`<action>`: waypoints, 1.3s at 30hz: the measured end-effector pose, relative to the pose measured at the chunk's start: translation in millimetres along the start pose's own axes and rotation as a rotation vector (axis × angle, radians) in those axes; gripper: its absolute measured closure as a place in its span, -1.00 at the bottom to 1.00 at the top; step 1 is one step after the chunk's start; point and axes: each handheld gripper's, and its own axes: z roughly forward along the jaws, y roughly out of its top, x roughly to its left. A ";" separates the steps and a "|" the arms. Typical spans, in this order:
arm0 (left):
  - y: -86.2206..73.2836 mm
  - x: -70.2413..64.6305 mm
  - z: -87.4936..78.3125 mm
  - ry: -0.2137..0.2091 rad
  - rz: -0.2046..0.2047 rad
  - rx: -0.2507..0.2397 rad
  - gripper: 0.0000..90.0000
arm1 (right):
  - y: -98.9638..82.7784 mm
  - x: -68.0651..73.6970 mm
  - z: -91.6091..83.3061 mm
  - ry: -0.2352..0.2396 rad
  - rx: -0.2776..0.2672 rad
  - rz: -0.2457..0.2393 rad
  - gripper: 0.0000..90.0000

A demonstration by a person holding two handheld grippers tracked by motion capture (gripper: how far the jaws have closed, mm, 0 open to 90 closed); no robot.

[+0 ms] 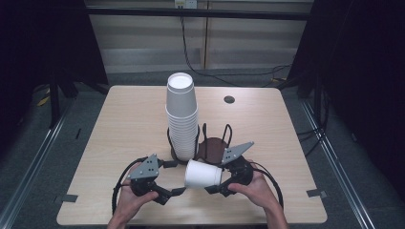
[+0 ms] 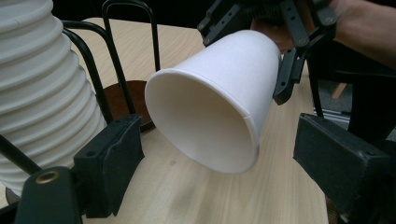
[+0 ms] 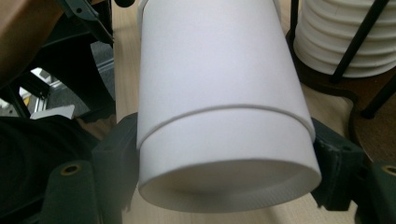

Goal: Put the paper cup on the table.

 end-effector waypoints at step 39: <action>-7.9 -8.9 -4.6 -0.032 -0.074 -0.137 -0.65 | -17.9 5.2 0.2 0.091 -0.332 -0.032 -0.47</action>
